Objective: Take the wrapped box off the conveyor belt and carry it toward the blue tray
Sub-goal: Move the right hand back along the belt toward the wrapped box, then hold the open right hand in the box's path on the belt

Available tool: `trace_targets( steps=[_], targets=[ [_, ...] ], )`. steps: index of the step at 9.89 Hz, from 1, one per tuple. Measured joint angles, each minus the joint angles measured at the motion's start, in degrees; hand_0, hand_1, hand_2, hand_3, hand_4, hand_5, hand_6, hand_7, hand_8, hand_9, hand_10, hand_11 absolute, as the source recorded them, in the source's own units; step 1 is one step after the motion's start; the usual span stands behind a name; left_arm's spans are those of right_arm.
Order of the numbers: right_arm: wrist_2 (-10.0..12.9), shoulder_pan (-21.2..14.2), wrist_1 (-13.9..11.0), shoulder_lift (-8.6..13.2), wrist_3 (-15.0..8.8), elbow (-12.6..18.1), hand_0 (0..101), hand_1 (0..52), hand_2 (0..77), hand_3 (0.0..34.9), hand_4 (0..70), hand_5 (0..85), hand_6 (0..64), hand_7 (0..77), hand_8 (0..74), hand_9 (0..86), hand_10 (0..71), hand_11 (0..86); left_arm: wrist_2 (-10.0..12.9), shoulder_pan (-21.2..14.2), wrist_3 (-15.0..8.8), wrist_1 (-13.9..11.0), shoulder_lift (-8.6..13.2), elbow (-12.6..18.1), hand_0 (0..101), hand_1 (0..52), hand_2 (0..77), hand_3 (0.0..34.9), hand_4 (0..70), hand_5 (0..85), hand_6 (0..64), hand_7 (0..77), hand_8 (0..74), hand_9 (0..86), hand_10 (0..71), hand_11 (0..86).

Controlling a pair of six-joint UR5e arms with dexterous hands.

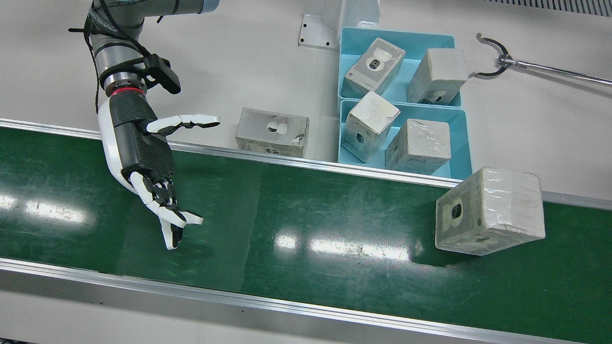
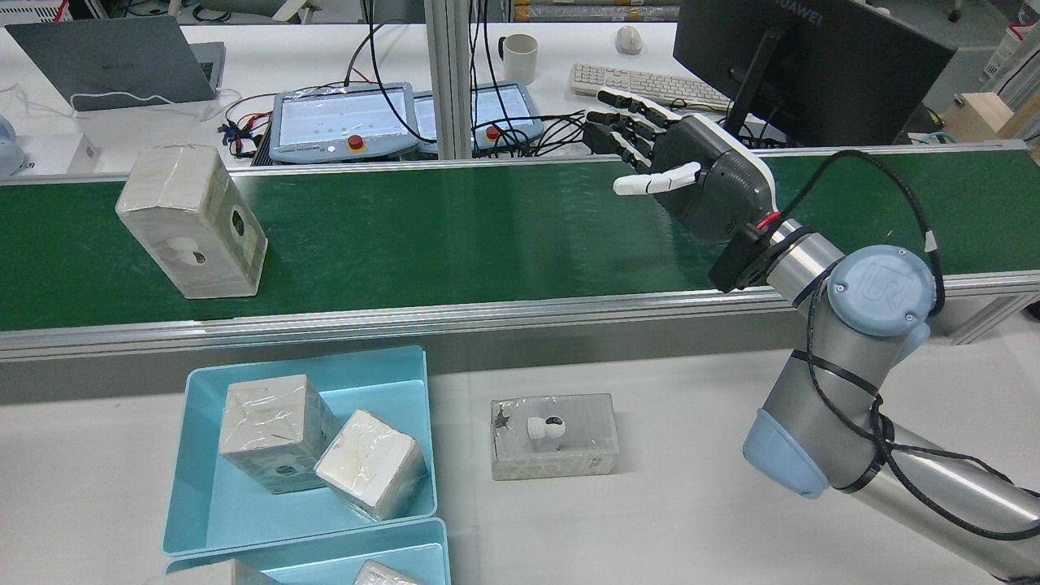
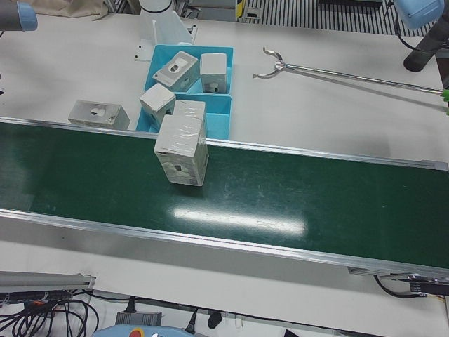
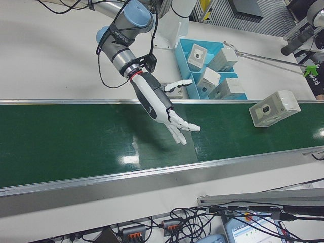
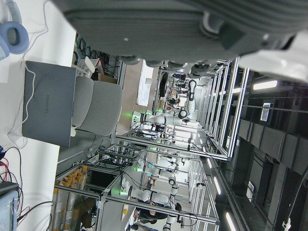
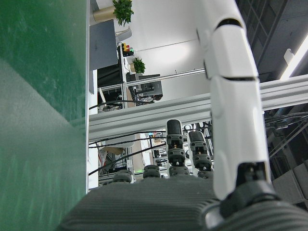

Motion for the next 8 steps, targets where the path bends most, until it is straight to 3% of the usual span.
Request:
trace_targets(
  steps=[1, 8],
  targets=[
    [0.1, -0.2, -0.2, 0.6, 0.0, -0.1, 50, 16.4, 12.5, 4.8, 8.7, 15.8, 6.0, 20.7, 0.0, 4.4, 0.5, 1.6, 0.0, 0.0, 0.0, 0.0, 0.0, 0.0, 0, 0.0, 1.1, 0.0, 0.0, 1.1, 0.0, 0.5, 0.5, 0.0, 0.5, 0.0],
    [0.1, -0.3, -0.3, 1.4, 0.0, 0.0, 50, 17.5, 14.7, 5.4, 10.4, 16.4, 6.0, 20.7, 0.0, 5.4, 0.5, 1.6, 0.0, 0.0, 0.0, 0.0, 0.0, 0.0, 0, 0.0, 1.1, 0.0, 0.0, 1.1, 0.0, 0.5, 0.5, 0.0, 0.5, 0.0]
  ],
)
